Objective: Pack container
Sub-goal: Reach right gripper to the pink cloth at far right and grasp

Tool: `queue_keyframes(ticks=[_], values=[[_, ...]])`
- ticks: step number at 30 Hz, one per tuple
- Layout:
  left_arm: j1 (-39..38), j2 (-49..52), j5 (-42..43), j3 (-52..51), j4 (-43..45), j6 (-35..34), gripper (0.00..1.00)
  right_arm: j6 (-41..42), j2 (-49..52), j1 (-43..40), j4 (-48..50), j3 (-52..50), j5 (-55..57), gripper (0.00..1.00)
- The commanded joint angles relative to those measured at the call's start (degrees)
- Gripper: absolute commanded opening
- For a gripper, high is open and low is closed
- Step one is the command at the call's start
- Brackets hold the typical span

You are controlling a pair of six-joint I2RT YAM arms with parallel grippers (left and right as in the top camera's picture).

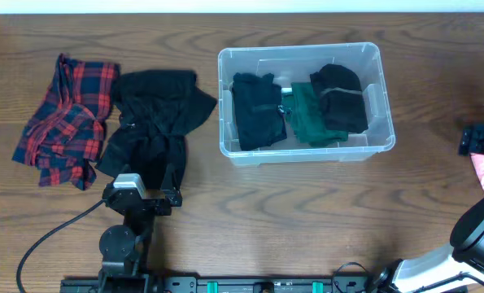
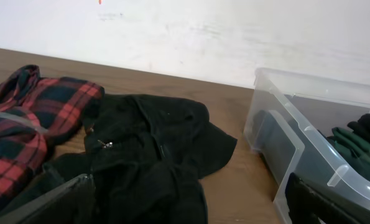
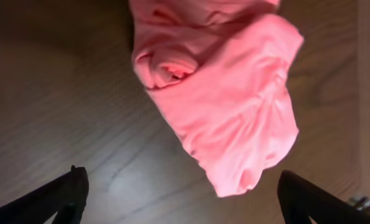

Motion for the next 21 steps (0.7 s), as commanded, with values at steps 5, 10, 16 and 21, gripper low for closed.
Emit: queue_keyframes(ticks=[5,10,16,21], values=[[0.3,0.0,-0.9,-1.0,-2.1,0.3,0.98,-7.0,0.1,-3.1,5.0,-6.0,3.1,0.89],[0.3,0.0,-0.9,-1.0,-2.1,0.3,0.98,-7.5,0.1,-5.6,7.8,-7.8,3.1,0.86],[0.3,0.0,-0.9,-1.0,-2.1,0.3,0.98,-8.0,1.3,-7.6,10.9,-8.2,1.1,0.82],[0.3,0.0,-0.9,-1.0,-2.1,0.3,0.98,-8.4,3.8,-7.6,12.7,-8.2,0.1,0.84]])
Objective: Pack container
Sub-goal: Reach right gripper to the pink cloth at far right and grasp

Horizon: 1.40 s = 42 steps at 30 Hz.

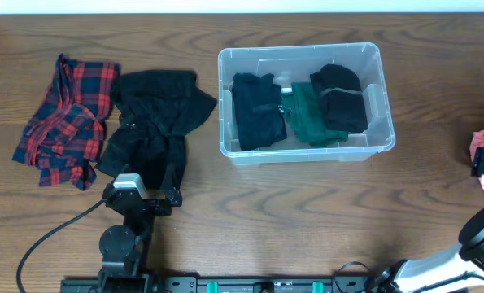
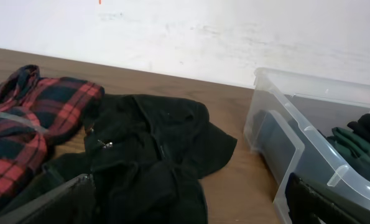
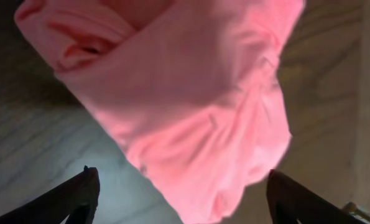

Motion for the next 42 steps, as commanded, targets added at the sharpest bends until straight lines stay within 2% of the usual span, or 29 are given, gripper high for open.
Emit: queue_keyframes(ticks=[1,11,16,21,24,29,32,42], values=[[0.3,0.0,-0.9,-1.0,-2.1,0.3,0.98,-0.9,2.5,-0.4,0.8,-0.4,-1.0,0.84],[0.3,0.0,-0.9,-1.0,-2.1,0.3,0.98,-0.8,7.1,-0.4,3.2,-0.4,-1.1,0.84],[0.3,0.0,-0.9,-1.0,-2.1,0.3,0.98,-0.8,8.4,-0.9,4.7,-0.4,-0.8,0.77],[0.3,0.0,-0.9,-1.0,-2.1,0.3,0.98,-0.8,8.5,-1.8,6.0,-0.4,0.4,0.64],[0.3,0.0,-0.9,-1.0,-2.1,0.3,0.98,-0.8,8.5,-2.5,6.4,-0.4,1.1,0.52],[0.3,0.0,-0.9,-1.0,-2.1,0.3,0.98,-0.7,8.4,-2.7,6.6,-0.4,1.4,0.16],[0.3,0.0,-0.9,-1.0,-2.1,0.3,0.98,-0.5,8.4,-1.5,6.1,-0.2,1.4,0.01],[0.3,0.0,-0.9,-1.0,-2.1,0.3,0.98,6.1,5.4,9.9,3.1,5.0,1.3,0.01]])
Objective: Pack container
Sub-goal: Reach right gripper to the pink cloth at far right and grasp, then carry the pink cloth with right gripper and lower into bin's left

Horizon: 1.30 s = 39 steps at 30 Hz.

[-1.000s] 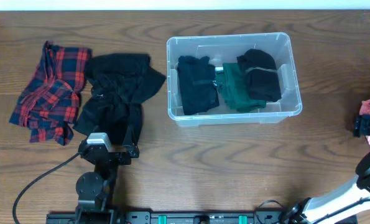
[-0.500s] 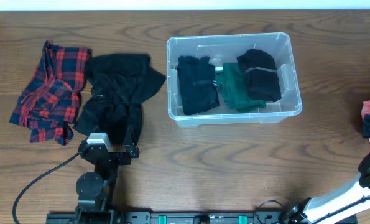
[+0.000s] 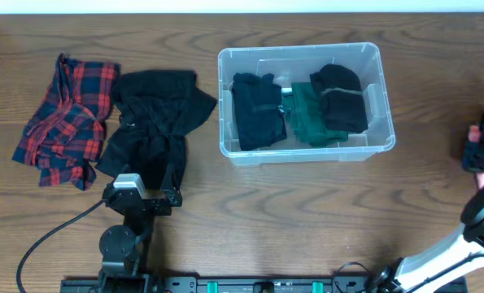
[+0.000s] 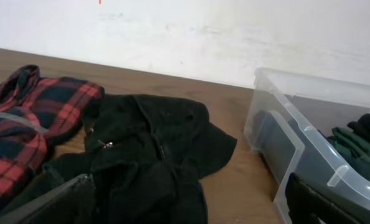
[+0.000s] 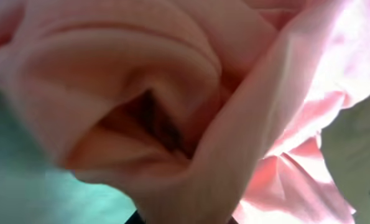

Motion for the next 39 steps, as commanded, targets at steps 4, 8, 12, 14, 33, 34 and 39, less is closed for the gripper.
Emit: queue_keyframes(ticks=[4,8,12,14,33,34,39], values=[[0.3,0.0,-0.9,-1.0,-2.1,0.3,0.98,6.7,-4.0,10.5,-4.9,9.9,-2.3,0.01],[0.3,0.0,-0.9,-1.0,-2.1,0.3,0.98,7.2,-6.3,15.4,-9.8,17.6,-7.5,0.01],[0.3,0.0,-0.9,-1.0,-2.1,0.3,0.98,7.3,-8.9,19.7,-13.1,25.4,-10.8,0.01],[0.3,0.0,-0.9,-1.0,-2.1,0.3,0.98,6.7,-10.4,21.6,-13.9,28.0,-11.6,0.01],[0.3,0.0,-0.9,-1.0,-2.1,0.3,0.98,-18.9,-16.3,53.3,-14.7,30.8,-15.8,0.01],[0.3,0.0,-0.9,-1.0,-2.1,0.3,0.98,-19.5,-15.5,54.2,-14.5,30.8,-15.0,0.01],[0.3,0.0,-0.9,-1.0,-2.1,0.3,0.98,-19.5,-11.2,56.3,-15.1,30.8,-13.7,0.01]])
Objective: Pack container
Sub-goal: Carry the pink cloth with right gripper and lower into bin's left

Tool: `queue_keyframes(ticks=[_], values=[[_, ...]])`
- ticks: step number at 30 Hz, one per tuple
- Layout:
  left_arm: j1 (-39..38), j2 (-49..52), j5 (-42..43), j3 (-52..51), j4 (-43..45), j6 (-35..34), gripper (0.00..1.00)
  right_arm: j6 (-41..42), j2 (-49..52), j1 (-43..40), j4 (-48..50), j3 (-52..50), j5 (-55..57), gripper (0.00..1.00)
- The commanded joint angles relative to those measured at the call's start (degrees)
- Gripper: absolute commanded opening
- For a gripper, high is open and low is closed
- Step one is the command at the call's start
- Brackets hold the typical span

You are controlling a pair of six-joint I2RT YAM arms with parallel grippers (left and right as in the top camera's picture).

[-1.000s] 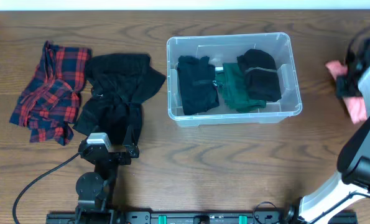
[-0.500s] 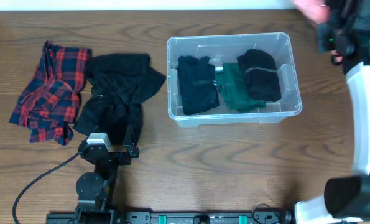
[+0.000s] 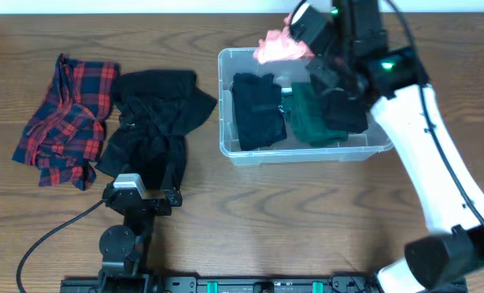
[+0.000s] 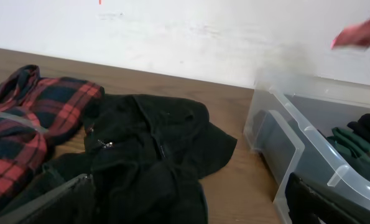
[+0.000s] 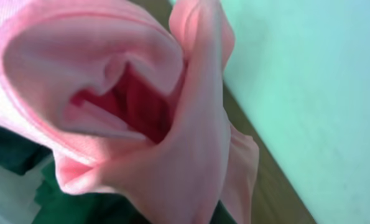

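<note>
The clear plastic container holds a black garment, a green one and another black one. My right gripper hangs over the container's far rim, shut on a bunched pink cloth. That pink cloth fills the right wrist view and hides the fingers. My left gripper rests open near the front left, at the edge of a black garment on the table. The pink cloth also shows blurred above the container.
A red plaid shirt lies crumpled at the far left beside the black garment on the table. A cable runs from the left arm's base. A white wall rises behind the table's far edge.
My right arm has moved from the table's far right edge to above the container's far rim, with the pink cloth lifted in its gripper. The left arm has not moved.
My right gripper stood open above the pink cloth at the right edge of the table, then lower over it, then pressed into its folds. Now it holds the cloth over the container. The left arm and the clothes at the left stayed still throughout.
</note>
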Motion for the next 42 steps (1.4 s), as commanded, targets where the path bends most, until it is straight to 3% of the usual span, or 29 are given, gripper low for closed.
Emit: queue_keyframes(ticks=[1,26,27,32,36,38,40,42], values=[[0.3,0.0,-0.9,-1.0,-2.1,0.3,0.98,-2.3,3.1,0.9,-0.6,0.7,1.9,0.01],[0.3,0.0,-0.9,-1.0,-2.1,0.3,0.98,1.0,17.3,6.1,0.6,0.7,0.7,0.02],[0.3,0.0,-0.9,-1.0,-2.1,0.3,0.98,1.6,17.2,6.3,0.0,0.7,0.6,0.07],[0.3,0.0,-0.9,-1.0,-2.1,0.3,0.98,8.4,15.4,7.9,-6.4,0.8,-0.6,0.63],[0.3,0.0,-0.9,-1.0,-2.1,0.3,0.98,10.4,12.9,9.4,-13.8,0.8,-9.1,0.82],[0.3,0.0,-0.9,-1.0,-2.1,0.3,0.98,10.4,11.8,10.2,-16.2,0.8,-13.1,0.83],[0.3,0.0,-0.9,-1.0,-2.1,0.3,0.98,11.3,11.5,10.6,-16.1,0.8,-14.4,0.77],[0.3,0.0,-0.9,-1.0,-2.1,0.3,0.98,13.6,11.5,10.7,-14.1,0.8,-14.4,0.63]])
